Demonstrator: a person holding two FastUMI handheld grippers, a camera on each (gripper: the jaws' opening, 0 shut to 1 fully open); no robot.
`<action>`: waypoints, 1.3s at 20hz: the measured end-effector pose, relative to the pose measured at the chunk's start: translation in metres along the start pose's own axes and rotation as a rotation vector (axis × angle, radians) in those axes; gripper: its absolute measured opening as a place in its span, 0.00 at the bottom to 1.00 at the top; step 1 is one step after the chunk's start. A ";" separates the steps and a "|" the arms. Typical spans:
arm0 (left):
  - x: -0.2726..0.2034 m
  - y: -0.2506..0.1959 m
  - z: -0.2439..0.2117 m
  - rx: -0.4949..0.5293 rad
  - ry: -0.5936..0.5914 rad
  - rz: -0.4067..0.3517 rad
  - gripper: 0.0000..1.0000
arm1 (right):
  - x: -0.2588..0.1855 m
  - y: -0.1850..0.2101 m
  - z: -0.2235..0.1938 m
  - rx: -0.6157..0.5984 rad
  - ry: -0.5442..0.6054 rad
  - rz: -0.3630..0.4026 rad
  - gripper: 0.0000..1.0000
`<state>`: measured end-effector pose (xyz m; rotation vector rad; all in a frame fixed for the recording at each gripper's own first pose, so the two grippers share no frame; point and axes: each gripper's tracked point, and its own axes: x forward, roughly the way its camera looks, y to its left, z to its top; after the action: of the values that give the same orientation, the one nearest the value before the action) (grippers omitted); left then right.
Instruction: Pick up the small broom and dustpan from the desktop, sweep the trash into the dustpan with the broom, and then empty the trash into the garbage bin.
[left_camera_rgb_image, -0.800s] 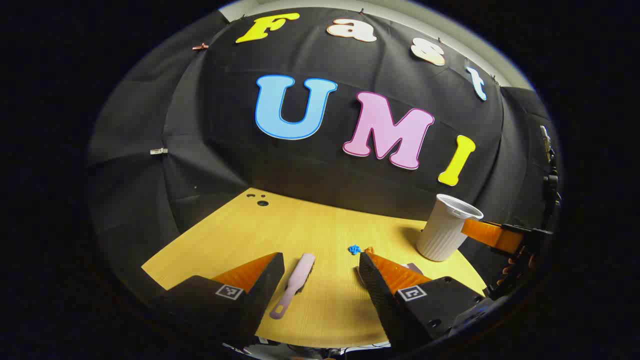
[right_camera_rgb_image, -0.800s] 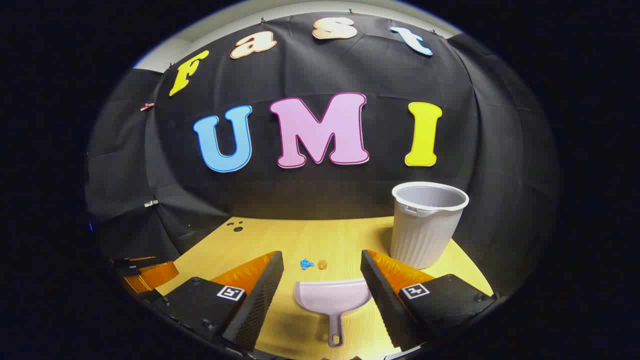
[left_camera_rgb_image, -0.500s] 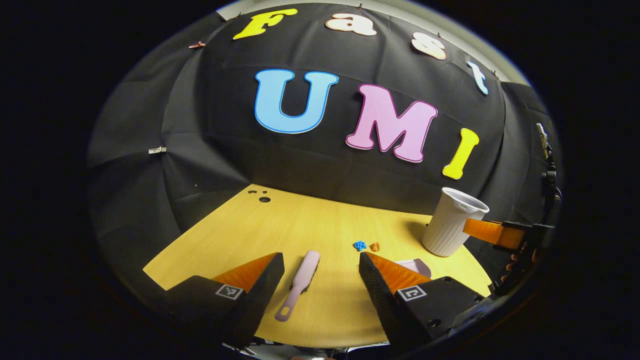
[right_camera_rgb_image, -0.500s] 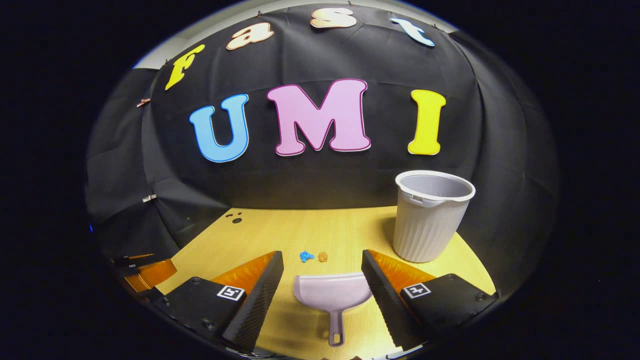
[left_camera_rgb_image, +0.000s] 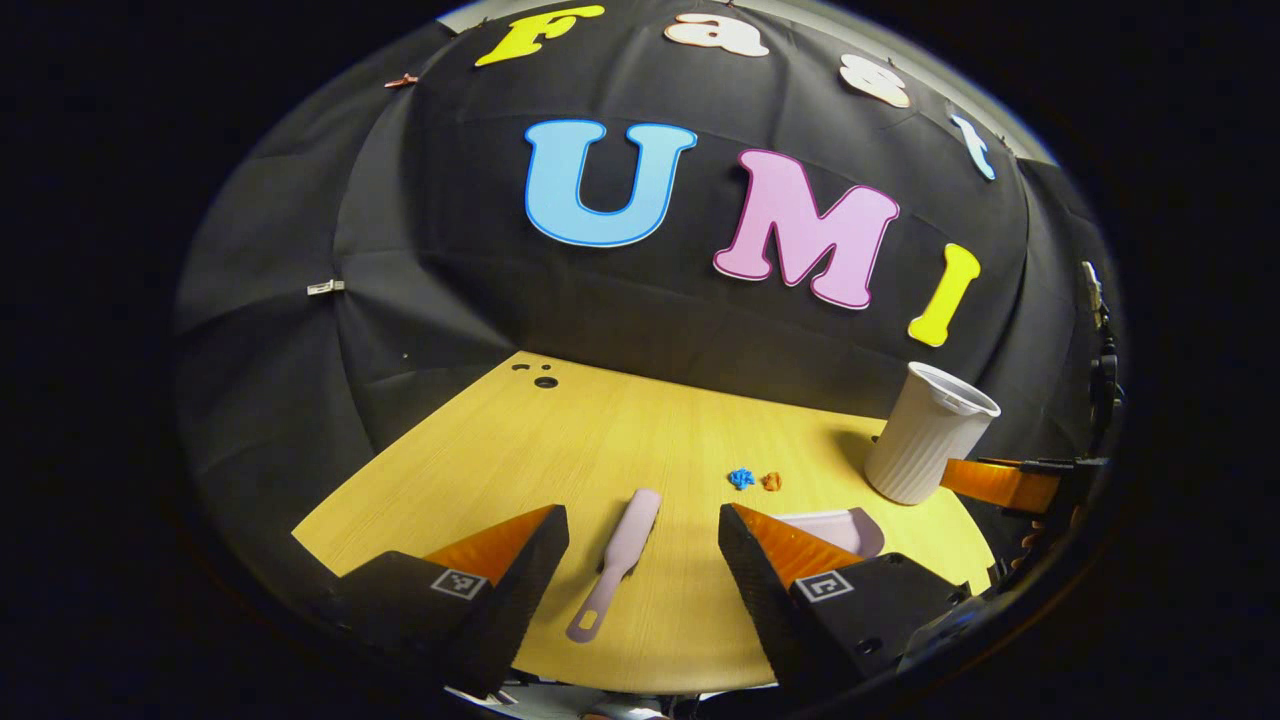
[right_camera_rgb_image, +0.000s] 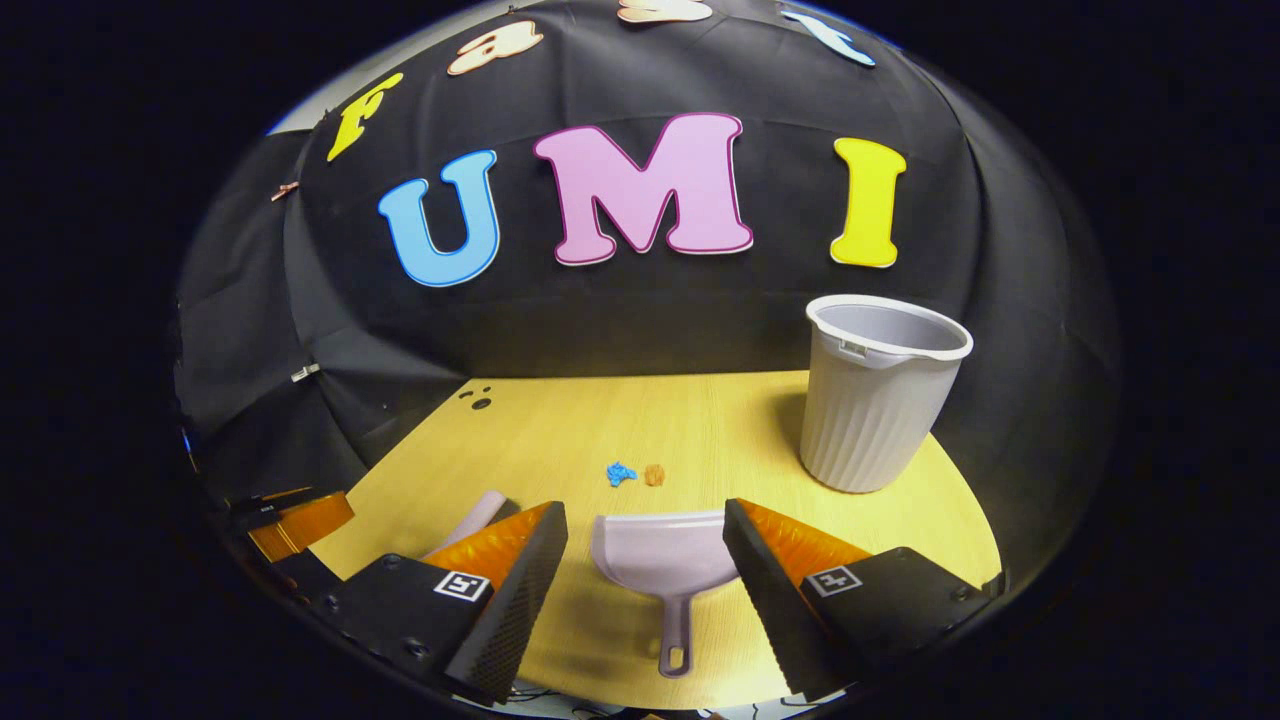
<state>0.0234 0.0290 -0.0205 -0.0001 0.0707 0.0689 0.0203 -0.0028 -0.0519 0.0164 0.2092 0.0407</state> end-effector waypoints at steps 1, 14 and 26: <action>0.002 0.001 -0.001 -0.010 0.011 0.001 0.96 | 0.001 -0.002 -0.004 0.000 0.015 0.001 0.98; 0.030 0.017 -0.023 -0.134 0.126 0.114 0.96 | 0.043 -0.035 -0.129 0.048 0.448 -0.050 0.99; 0.036 0.028 -0.084 -0.100 0.311 0.191 0.96 | 0.092 -0.047 -0.211 0.022 0.732 -0.074 1.00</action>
<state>0.0511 0.0588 -0.1063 -0.1044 0.3785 0.2633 0.0683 -0.0432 -0.2786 0.0148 0.9419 -0.0313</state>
